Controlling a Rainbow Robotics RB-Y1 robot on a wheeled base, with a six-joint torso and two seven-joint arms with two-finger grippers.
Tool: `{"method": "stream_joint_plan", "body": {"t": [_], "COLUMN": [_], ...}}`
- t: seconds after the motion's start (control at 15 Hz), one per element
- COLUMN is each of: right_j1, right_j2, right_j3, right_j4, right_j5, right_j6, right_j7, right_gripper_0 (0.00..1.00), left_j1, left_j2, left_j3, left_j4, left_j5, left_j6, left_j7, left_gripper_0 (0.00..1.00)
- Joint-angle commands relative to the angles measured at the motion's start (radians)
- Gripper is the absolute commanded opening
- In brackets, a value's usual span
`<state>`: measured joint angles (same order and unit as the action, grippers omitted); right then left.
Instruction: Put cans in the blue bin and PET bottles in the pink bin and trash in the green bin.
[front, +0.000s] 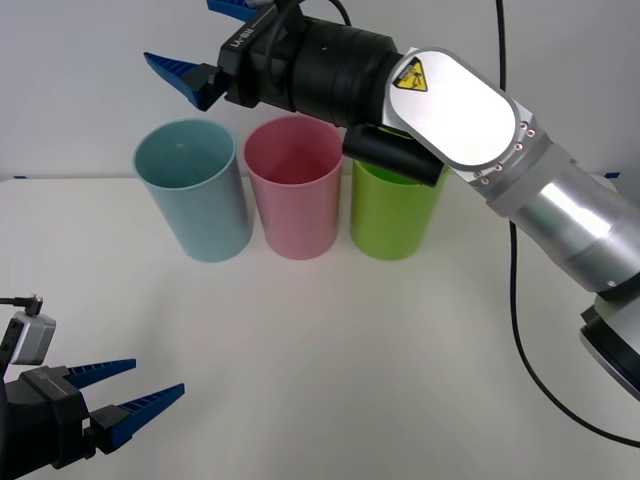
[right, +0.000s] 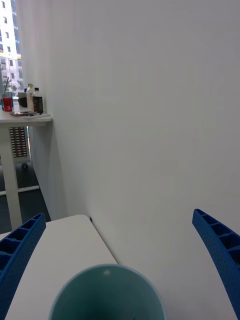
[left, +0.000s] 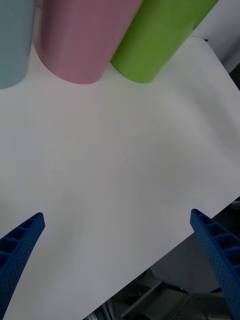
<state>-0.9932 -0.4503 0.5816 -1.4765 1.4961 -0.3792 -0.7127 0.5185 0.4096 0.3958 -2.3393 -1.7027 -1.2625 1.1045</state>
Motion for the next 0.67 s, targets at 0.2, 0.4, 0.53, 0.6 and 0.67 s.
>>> {"method": "stream_joint_plan", "body": {"t": [0.2,0.4,0.53,0.6,0.67], "right_j1": [0.350,0.582,0.722,0.780,0.851], "right_j2": [-0.085,-0.090,-0.097,-0.099,-0.099], "right_j3": [-0.256,-0.398,-0.454,-0.477,-0.508], "right_j4": [-0.383,-0.565,-0.650,-0.674,-0.693], "right_j5": [0.036,0.078,0.076,0.070,0.042], "right_j6": [-0.242,-0.382,-0.426,-0.445,-0.475], "right_j7": [0.039,0.062,0.122,0.159,0.213], "right_gripper_0": [1.00,1.00,1.00,1.00,1.00], "left_j1": [0.000,0.000,0.000,0.000,0.000], "left_j2": [0.000,0.000,0.000,0.000,0.000], "left_j3": [0.000,0.000,0.000,0.000,0.000], "left_j4": [0.000,0.000,0.000,0.000,0.000], "left_j5": [0.000,0.000,0.000,0.000,0.000], "left_j6": [0.000,0.000,0.000,0.000,0.000], "left_j7": [0.000,0.000,0.000,0.000,0.000], "left_gripper_0": [1.00,1.00,1.00,1.00,1.00]}}
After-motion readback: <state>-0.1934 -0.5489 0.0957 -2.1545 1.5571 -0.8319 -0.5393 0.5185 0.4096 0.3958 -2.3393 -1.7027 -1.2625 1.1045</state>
